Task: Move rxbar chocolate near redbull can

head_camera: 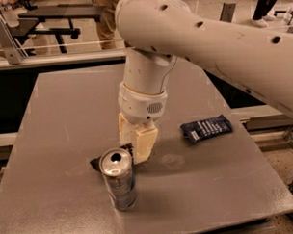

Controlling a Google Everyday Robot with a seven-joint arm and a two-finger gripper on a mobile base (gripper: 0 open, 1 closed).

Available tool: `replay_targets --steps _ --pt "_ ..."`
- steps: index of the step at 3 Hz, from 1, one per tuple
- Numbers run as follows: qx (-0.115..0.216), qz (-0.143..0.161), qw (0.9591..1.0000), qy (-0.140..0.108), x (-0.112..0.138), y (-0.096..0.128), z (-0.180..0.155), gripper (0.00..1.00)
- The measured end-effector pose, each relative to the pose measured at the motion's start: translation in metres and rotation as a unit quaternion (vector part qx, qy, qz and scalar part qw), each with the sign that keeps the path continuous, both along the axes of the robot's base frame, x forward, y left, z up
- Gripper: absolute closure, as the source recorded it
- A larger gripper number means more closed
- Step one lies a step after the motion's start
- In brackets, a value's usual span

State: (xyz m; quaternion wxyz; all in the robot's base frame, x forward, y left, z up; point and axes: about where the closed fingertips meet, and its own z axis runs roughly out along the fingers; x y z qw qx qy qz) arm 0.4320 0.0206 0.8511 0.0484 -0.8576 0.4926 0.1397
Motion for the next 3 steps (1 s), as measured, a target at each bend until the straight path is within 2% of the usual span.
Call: replay_targets --steps 1,2,3 --pt "-0.001 -0.002 1.0 0.009 -0.0108 0.0007 -0.0052 0.15" --pt "0.001 -0.002 1.0 0.007 -0.0097 0.0025 -0.0055 0.0" --pt "0.001 -0.002 1.0 0.007 -0.0097 0.0025 -0.0055 0.0"
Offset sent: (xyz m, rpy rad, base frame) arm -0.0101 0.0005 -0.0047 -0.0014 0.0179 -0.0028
